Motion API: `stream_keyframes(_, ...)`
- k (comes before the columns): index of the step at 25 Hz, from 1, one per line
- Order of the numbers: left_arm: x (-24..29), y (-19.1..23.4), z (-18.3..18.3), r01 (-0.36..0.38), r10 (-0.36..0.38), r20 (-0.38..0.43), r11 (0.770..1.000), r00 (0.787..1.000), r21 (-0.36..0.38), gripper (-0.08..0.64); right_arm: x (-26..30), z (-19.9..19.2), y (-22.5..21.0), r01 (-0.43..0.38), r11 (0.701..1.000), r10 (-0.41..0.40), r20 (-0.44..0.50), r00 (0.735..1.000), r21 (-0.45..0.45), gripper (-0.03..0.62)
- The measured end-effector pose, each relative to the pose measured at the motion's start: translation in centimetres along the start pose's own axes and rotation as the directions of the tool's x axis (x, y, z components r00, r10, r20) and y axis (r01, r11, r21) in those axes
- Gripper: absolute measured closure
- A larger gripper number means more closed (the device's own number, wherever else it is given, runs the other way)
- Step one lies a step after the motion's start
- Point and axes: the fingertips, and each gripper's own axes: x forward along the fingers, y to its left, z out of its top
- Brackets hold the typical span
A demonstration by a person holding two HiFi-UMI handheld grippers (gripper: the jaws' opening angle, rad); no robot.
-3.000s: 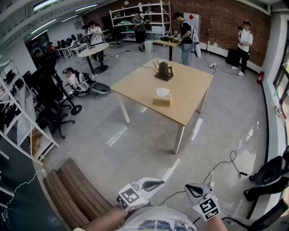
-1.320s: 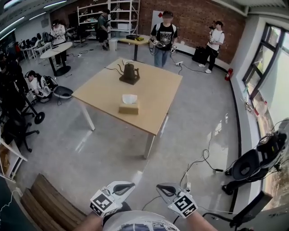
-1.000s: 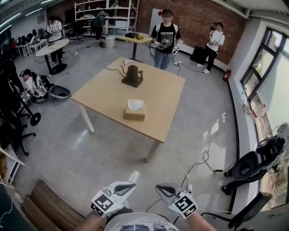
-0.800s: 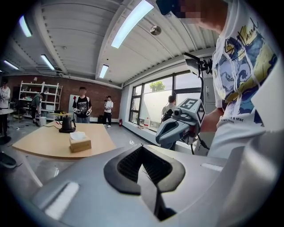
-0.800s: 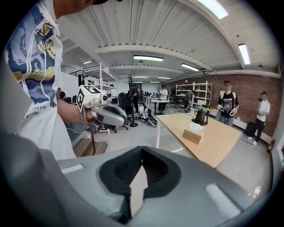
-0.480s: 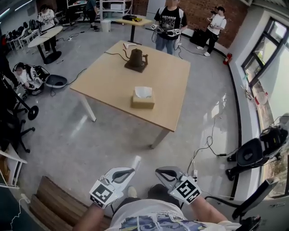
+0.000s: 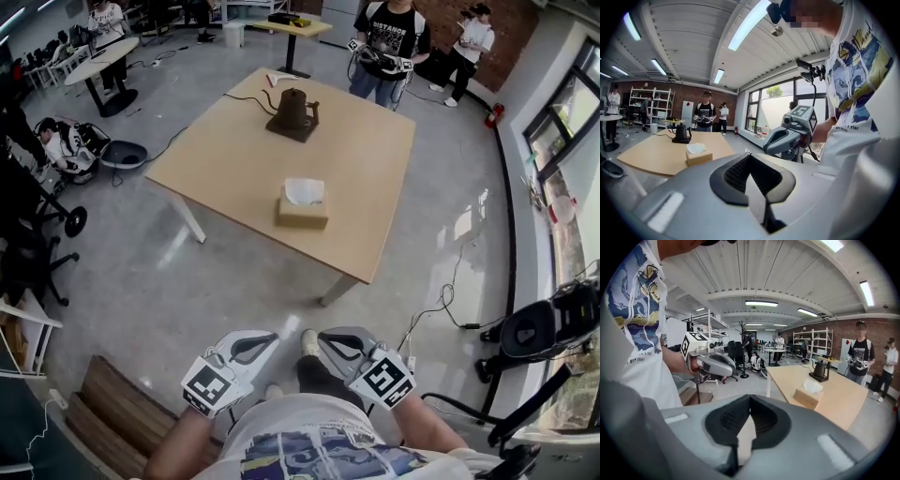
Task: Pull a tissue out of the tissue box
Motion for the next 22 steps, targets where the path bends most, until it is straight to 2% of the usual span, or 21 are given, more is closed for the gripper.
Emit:
stream_keyframes(8, 8.8, 4.8, 5.0, -0.044, 0.044, -0.02, 0.999, 0.999, 0.008, 0.558, 0.5, 1.6, -10.1, -0.069, 0.997, 0.07, 0.027, 0.997, -0.024, 0.589)
stream_keyframes(13, 13.9, 7.3, 5.9, -0.074, 0.075, -0.03, 0.997, 0.997, 0.012, 0.558, 0.7, 0.5, -16.5, -0.094, 0.995, 0.095, 0.046, 0.994, -0.025, 0.589)
stream_keyframes(22, 18.1, 9.2, 5.9, -0.089, 0.088, -0.054, 0.996, 0.995, -0.012, 0.558, 1.6, -1.0, -21.0, -0.134, 0.991, 0.134, 0.04, 0.99, -0.004, 0.589)
